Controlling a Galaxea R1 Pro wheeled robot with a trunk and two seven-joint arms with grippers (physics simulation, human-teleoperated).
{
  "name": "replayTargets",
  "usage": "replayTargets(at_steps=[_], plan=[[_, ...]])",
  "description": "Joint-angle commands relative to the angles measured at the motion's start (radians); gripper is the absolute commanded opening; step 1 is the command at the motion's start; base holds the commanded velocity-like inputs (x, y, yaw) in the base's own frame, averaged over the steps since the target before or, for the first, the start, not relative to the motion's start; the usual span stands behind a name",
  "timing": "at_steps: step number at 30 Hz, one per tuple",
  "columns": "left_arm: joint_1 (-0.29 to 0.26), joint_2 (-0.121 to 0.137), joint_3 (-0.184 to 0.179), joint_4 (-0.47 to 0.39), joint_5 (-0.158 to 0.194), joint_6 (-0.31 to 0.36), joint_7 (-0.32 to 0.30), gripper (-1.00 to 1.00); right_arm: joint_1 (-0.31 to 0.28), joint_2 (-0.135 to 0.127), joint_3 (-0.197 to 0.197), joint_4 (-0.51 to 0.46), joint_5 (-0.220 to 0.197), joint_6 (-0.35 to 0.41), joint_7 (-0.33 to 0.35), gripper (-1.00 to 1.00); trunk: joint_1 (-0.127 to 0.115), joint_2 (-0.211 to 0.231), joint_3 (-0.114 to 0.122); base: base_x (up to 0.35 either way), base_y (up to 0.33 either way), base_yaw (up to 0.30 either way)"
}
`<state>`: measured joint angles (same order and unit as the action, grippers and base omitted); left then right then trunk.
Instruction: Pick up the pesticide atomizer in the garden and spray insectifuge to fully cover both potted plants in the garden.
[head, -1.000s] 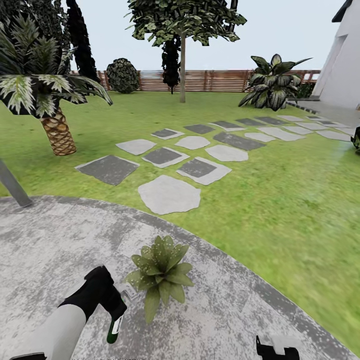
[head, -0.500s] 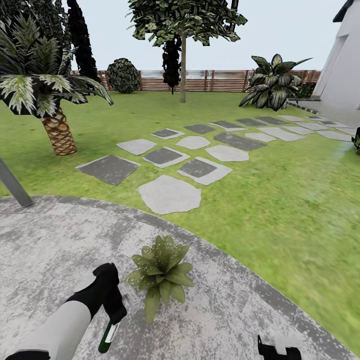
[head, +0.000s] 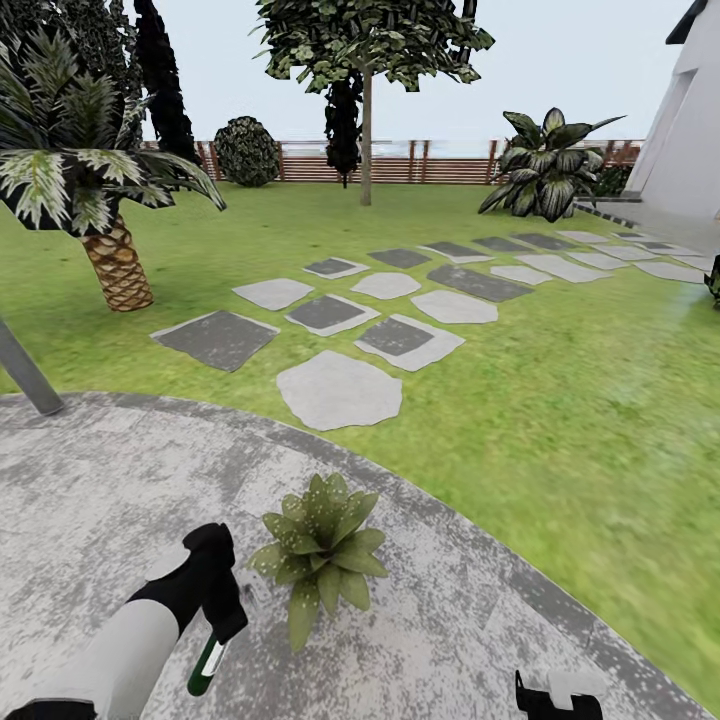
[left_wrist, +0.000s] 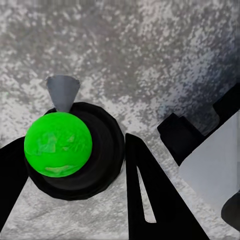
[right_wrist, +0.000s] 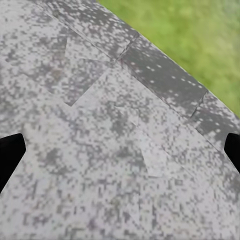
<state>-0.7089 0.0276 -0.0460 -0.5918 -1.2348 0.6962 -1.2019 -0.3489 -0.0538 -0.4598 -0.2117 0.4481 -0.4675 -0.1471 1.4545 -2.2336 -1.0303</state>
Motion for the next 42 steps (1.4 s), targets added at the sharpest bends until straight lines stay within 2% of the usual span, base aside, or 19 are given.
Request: replayTargets(at_steps=[1,8,10,12,16,18,20,24,28,30,34,42], plan=[[-0.001,0.003,-0.005,-0.002,-0.002,0.009,-0.007,-1.00,-0.001,0.000,-0.005,0.002,0.011,-0.003,-0.005,1.00,0.000,0.000,-0.001,0.000,0.000,0.000],[0.010,0.042,0.000,0.002,-0.002,0.003,-0.009,-1.00,-0.001,0.000,-0.005,0.002,0.011,-0.003,-0.005,1.00,0.000,0.000,-0.001,0.000,0.000,0.000],[0.013,0.072,0.001,0.008,0.003,-0.001,-0.009,-1.00,-0.001,0.000,-0.005,0.002,0.011,-0.003,-0.005,1.00,0.000,0.000,-0.001,0.000,0.000,0.000],[0.013,0.082,0.002,0.006,0.005,-0.002,-0.010,-1.00,-0.001,0.000,-0.005,0.002,0.011,-0.003,-0.005,1.00,0.000,0.000,-0.001,0.000,0.000,0.000],[-0.001,0.066,0.000,-0.001,0.007,0.003,-0.017,-1.00,-0.001,0.000,-0.005,0.002,0.011,-0.003,-0.005,1.00,0.000,0.000,-0.001,0.000,0.000,0.000],[-0.026,0.039,-0.001,-0.007,0.005,0.004,-0.030,-1.00,-0.001,0.000,-0.005,0.002,0.011,-0.003,-0.005,1.00,0.000,0.000,-0.001,0.000,0.000,0.000],[-0.046,0.028,-0.003,-0.009,0.005,0.006,-0.039,-1.00,-0.001,0.000,-0.005,0.002,0.011,-0.003,-0.005,1.00,0.000,0.000,-0.001,0.000,0.000,0.000],[-0.052,0.045,-0.001,-0.010,0.004,0.004,-0.043,-1.00,-0.001,0.000,-0.005,0.002,0.011,-0.003,-0.005,1.00,0.000,0.000,-0.001,0.000,0.000,0.000],[-0.041,0.084,0.001,-0.006,0.004,-0.001,-0.044,-1.00,-0.001,0.000,-0.005,0.002,0.011,-0.003,-0.005,1.00,0.000,0.000,-0.001,0.000,0.000,0.000],[-0.039,0.086,0.001,-0.001,0.005,-0.002,-0.043,-1.00,-0.001,0.001,-0.005,0.002,0.011,-0.003,-0.005,1.00,0.000,0.000,-0.001,0.000,0.000,0.000],[-0.038,0.075,0.000,0.004,0.006,-0.003,-0.034,-1.00,-0.001,0.002,-0.005,0.002,0.010,-0.003,-0.005,1.00,0.000,0.000,-0.001,0.000,0.000,0.014],[-0.038,0.072,0.001,0.004,0.007,-0.002,-0.030,-1.00,-0.001,0.005,-0.005,0.002,0.009,-0.003,-0.005,1.00,0.000,0.000,-0.001,0.000,0.000,0.247]])
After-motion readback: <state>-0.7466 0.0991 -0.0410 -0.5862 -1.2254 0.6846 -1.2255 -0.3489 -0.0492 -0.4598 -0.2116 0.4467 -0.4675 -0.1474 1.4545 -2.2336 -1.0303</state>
